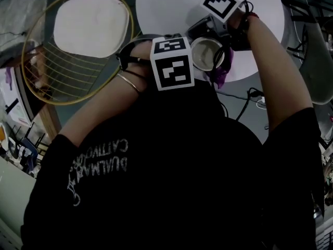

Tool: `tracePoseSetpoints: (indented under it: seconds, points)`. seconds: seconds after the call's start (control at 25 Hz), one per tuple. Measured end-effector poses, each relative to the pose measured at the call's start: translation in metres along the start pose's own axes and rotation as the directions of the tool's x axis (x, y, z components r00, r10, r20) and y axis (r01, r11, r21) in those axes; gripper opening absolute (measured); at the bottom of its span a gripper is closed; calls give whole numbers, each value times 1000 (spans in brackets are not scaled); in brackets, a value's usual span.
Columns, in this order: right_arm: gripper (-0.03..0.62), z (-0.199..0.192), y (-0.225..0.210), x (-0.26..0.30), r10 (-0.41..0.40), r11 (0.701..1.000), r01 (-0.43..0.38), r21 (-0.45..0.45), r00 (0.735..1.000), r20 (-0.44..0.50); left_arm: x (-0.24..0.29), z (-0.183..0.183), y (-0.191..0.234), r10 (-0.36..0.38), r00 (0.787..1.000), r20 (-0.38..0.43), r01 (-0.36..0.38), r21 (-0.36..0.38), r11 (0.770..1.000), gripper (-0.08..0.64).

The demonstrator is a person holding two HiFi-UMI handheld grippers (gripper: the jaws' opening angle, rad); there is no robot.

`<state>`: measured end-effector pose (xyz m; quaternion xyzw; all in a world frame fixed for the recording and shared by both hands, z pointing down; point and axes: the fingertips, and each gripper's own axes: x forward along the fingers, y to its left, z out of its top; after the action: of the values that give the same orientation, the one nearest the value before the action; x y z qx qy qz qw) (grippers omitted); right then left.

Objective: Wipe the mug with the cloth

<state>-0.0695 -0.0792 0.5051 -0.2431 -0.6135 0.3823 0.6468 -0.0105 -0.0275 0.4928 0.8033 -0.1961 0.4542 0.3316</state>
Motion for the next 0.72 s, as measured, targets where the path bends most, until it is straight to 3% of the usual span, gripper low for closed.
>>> tracePoseSetpoints:
  seconds: [0.16,0.24,0.32,0.44,0.6,0.72]
  points:
    - [18,4,-6,-5,-14,999,9,40,990,138,3,-5,1,9,1000,10,-8,-36,999,57]
    - [18,18,-1,-12,6,1000,-11,19,977,215,-7,-9,7,6,1000,10,-6,-47,999,57]
    - [18,28,4,-17,48,999,-42,-28,954,296,-12,-10,9,2,1000,5,-2,-54,999,57]
    - [18,24,0,-28,60,998,-63,-6,911,409,-11,-7,7,0,1000,-1,0,-75,997,57]
    - [18,23,-3,-48,55,994,-101,49,818,572,-16,-8,6,-5,1000,-12,4,-119,993,57]
    - [18,24,-7,-69,29,984,-145,104,704,710,-23,-9,7,0,1000,-22,-3,-147,989,57]
